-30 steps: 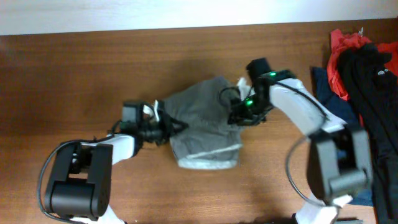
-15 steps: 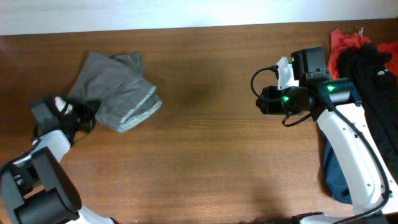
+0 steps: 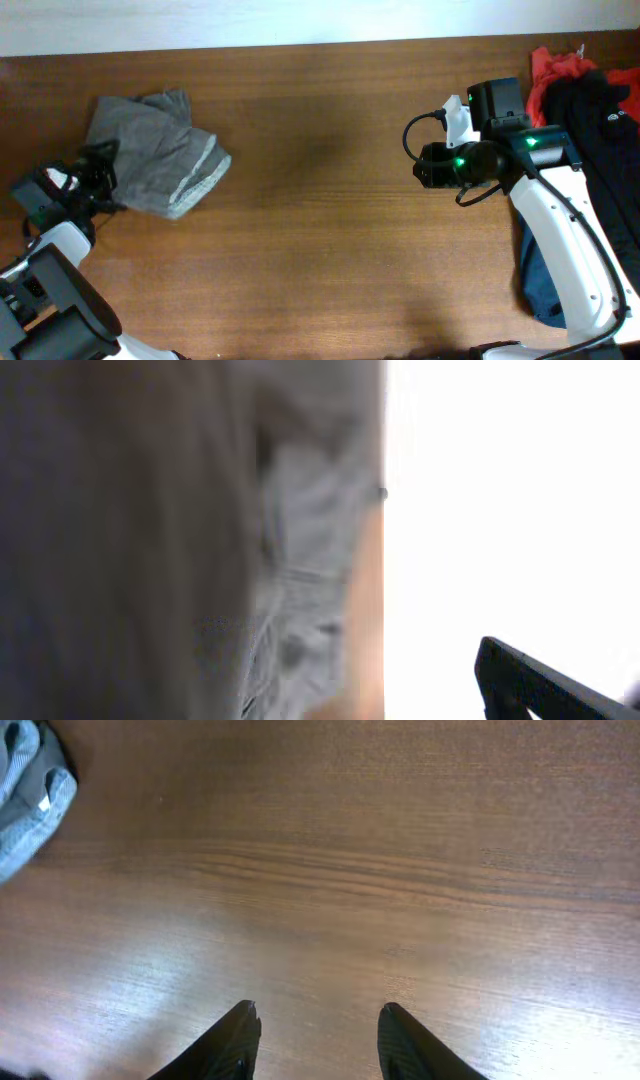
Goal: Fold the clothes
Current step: 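Carry the folded shorts with the left gripper to the table's left side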
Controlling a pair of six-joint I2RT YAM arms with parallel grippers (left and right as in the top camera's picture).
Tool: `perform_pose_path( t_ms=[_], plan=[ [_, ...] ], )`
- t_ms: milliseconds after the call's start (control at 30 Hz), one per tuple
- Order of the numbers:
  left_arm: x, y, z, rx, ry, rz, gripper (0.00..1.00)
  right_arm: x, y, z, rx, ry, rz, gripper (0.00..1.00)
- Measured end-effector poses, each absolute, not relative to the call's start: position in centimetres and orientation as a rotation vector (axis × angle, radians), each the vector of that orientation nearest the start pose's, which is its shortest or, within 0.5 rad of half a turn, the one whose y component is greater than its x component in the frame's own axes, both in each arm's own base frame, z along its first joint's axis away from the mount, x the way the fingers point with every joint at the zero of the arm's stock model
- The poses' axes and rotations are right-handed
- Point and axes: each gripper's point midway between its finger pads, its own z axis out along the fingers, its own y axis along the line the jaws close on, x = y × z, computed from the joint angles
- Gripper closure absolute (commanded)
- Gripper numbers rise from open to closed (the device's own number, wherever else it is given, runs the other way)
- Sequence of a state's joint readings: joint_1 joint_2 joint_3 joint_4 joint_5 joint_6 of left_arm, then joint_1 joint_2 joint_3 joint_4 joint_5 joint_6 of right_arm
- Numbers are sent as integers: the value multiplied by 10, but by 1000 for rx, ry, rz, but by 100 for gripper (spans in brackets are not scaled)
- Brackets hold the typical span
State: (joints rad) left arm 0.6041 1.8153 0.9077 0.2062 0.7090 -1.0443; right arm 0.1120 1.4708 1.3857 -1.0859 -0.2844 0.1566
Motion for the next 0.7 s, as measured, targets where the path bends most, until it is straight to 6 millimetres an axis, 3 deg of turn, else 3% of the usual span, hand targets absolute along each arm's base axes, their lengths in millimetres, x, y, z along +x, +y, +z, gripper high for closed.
perform_pose_path(
  t_ms=[167, 267, 367, 433, 567, 700],
  plan=[
    [428, 139, 145, -1095, 1789, -1120, 1, 325, 85, 194, -25, 2762, 462, 56],
    [418, 129, 188, -973, 1782, -1099, 1, 325, 85, 194, -28, 2762, 462, 57],
    [397, 116, 217, -929, 1813, -1063, 1, 324, 85, 193, -30, 2766, 461, 56],
    [376, 114, 223, -951, 1855, -971, 1, 323, 85, 193, -29, 2770, 461, 56],
    [334, 137, 211, -1042, 1935, -689, 1, 324, 85, 193, -29, 2768, 460, 56],
    [319, 148, 209, -976, 1987, -543, 1, 326, 85, 194, -32, 2759, 461, 56]
  ],
)
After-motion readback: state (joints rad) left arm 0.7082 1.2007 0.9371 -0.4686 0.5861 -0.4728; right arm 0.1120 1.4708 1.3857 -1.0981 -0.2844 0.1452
